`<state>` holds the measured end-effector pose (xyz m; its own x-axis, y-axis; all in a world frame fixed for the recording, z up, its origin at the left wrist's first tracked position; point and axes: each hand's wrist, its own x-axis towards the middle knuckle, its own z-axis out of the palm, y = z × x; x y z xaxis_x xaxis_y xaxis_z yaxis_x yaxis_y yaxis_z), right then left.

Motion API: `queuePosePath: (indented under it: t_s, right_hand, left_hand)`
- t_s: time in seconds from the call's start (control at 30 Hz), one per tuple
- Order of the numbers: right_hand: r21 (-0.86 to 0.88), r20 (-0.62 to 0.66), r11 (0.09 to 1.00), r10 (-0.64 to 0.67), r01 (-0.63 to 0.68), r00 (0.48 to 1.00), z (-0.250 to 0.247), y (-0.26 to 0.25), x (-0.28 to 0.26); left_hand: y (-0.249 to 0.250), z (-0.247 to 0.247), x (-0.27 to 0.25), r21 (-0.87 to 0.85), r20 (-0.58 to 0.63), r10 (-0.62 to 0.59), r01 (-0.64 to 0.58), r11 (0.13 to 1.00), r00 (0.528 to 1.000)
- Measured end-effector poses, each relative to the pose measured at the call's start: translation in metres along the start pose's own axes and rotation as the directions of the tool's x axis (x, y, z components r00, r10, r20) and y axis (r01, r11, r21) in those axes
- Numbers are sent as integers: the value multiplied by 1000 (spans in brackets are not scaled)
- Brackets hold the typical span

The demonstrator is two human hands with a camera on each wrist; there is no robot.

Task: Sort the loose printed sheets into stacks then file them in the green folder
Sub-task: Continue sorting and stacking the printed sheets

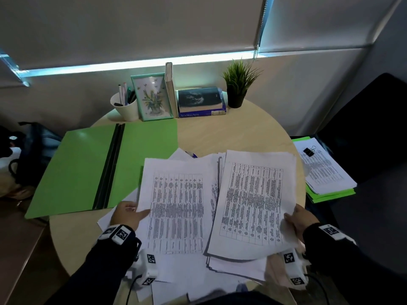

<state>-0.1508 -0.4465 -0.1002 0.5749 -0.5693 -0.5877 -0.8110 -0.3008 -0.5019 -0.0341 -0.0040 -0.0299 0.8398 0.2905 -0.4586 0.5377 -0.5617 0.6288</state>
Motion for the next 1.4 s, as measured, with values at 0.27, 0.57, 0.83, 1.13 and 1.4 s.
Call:
queuePosePath:
  t_s: [0.27, 0.57, 0.83, 1.13, 1.4]
  right_hand:
    - [-60, 3, 998, -8, 8, 1000, -3, -9, -9]
    - [-58, 45, 998, -9, 12, 999, -7, -17, -17]
    - [-84, 6, 994, -64, 64, 998, -10, -36, -28]
    - [271, 98, 957, -135, 104, 986, -16, -63, -42]
    - [621, 226, 783, -219, 33, 949, -15, -84, -70]
  left_hand:
    - [3, 3, -19, 211, 115, 63, -86, 974, 991]
    - [45, -28, -43, -28, -119, 252, -257, 966, 961]
    - [124, -44, -85, -321, -89, 471, -473, 820, 877]
    - [139, 15, -109, -380, 87, 418, -358, 853, 904]
    - [104, 58, -81, -121, 83, 233, -222, 967, 969]
